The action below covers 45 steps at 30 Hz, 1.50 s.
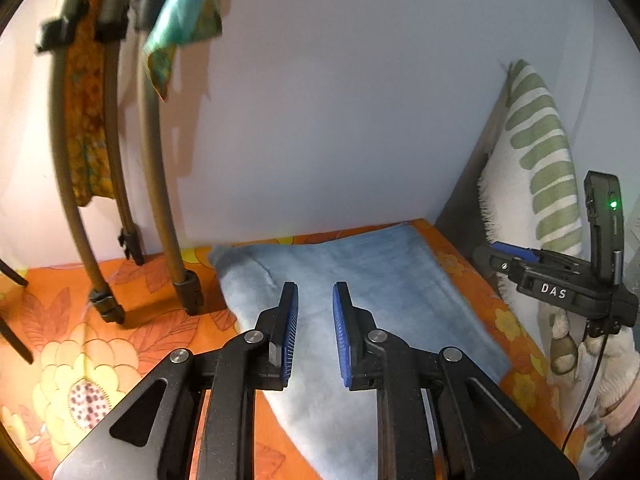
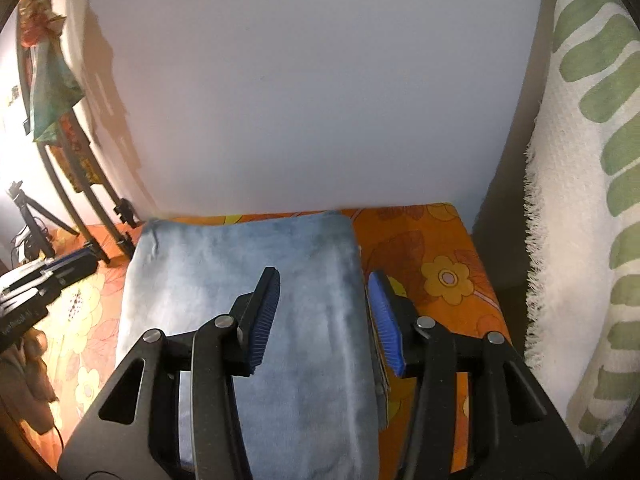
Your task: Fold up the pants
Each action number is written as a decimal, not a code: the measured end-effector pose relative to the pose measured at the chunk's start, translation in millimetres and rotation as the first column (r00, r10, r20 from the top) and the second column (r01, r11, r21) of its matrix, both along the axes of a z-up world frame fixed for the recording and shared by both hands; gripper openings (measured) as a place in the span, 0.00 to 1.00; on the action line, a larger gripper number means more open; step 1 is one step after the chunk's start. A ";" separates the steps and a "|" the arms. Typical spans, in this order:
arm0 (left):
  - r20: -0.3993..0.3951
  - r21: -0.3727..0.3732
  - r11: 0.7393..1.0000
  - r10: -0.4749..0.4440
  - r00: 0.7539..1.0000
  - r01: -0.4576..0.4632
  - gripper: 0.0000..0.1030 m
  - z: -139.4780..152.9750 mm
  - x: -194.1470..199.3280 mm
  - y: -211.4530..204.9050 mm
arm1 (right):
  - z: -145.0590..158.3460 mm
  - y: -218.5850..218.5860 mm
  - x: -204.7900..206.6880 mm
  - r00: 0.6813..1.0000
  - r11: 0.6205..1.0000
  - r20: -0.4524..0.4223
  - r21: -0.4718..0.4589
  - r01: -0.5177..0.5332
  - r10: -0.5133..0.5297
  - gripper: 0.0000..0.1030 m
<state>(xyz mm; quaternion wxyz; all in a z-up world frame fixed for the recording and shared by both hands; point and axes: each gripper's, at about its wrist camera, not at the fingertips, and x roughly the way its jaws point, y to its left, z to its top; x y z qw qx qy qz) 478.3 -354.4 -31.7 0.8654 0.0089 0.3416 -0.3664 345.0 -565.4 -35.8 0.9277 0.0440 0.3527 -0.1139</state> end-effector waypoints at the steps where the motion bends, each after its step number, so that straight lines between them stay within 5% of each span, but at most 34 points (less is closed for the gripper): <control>1: 0.002 0.000 1.000 -0.003 1.000 0.003 0.16 3.1 -3.0 1.8 | 1.6 2.3 -6.8 1.000 1.000 0.004 0.004 -0.004 0.004 0.47; 14: 0.012 0.001 0.999 -0.034 0.999 0.034 0.16 39.1 -64.2 48.9 | 26.0 50.0 -89.0 0.999 1.000 0.040 -0.025 -0.013 0.014 0.48; 18: 0.019 -0.010 0.999 -0.049 0.999 0.049 0.37 50.9 -96.9 67.3 | 37.0 70.4 -124.4 0.997 1.000 0.071 -0.016 -0.007 0.008 0.54; 26: 0.035 -0.018 0.997 -0.078 0.996 0.079 0.50 63.6 -163.5 99.5 | 43.1 120.8 -193.1 0.995 0.998 0.091 -0.064 -0.020 0.026 0.58; 36: 0.029 -0.008 1.000 -0.028 0.999 0.028 0.61 77.4 -223.7 131.4 | 54.3 168.0 -275.9 0.988 0.997 0.156 -0.079 -0.005 0.018 0.84; 45: 0.051 0.015 1.000 0.023 0.998 -0.024 0.70 75.6 -262.1 153.0 | 55.3 192.4 -324.0 0.978 0.988 0.204 -0.141 0.061 -0.031 0.97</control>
